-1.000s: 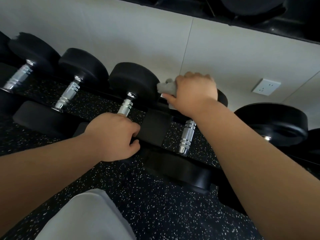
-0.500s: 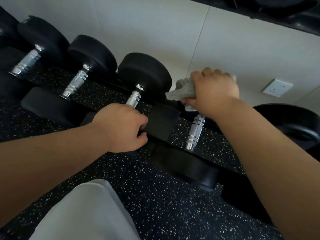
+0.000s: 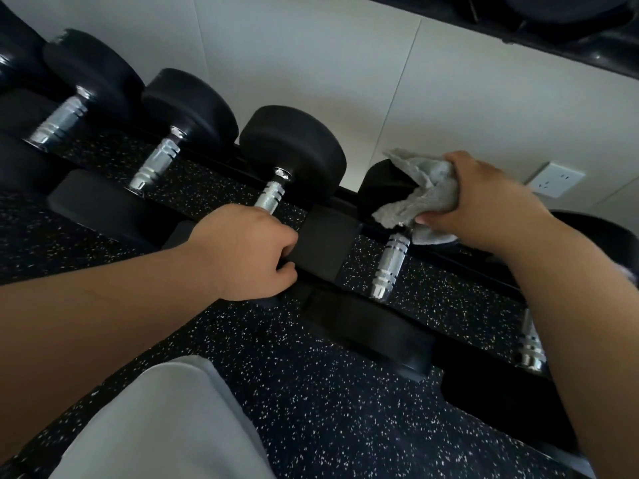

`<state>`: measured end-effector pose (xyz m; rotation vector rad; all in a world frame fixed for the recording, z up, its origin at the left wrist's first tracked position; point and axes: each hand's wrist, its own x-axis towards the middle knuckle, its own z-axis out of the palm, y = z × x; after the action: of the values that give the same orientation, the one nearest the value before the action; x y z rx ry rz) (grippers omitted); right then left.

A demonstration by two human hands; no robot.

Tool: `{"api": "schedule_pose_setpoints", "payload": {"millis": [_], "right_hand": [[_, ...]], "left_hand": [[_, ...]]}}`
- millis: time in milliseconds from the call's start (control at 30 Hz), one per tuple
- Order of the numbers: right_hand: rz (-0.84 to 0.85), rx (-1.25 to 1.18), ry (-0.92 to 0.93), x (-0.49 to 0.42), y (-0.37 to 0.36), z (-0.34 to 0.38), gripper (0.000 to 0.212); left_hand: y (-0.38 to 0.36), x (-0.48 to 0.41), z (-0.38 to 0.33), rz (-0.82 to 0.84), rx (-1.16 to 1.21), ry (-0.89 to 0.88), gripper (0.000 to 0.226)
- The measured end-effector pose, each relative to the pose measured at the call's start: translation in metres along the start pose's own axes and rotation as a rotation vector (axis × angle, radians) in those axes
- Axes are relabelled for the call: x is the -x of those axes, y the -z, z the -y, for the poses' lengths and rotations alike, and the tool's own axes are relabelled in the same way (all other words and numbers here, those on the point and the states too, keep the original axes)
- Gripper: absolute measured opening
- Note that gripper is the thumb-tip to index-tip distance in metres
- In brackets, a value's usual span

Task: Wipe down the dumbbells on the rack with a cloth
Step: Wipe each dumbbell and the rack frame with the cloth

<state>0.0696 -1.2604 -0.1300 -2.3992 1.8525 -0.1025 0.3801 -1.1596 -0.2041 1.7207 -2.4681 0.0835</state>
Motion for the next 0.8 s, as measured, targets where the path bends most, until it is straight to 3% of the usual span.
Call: {"api": "schedule_pose_setpoints", "payload": {"millis": [167,333,500,667,800], "right_hand": [[-0.168,-0.088,0.062,-0.013,-0.015,0.02,0.078],[-0.1,-0.293,-0.008,0.015,-0.022,-0.014,0.082],[0.036,-0.436,-0.21,0.032,-0.037,-0.032,0.068],[-0.067,-0.55,-0.279,0.017,-0.044,-0.009,0.095],[-0.227,-0.372,-0.121,0.022,-0.054,0.0,0.104]], "left_hand": [[0.001,0.001,0.001,0.009,0.002,0.005,0.04],[0.002,0.001,0.001,-0.009,0.002,-0.008,0.037],[0.0,0.0,0.001,-0.015,-0.023,-0.009,0.04],[-0.002,-0.001,0.0,-0.012,-0.056,-0.023,0.04],[-0.001,0.0,0.0,-0.009,-0.05,-0.015,0.04]]}}
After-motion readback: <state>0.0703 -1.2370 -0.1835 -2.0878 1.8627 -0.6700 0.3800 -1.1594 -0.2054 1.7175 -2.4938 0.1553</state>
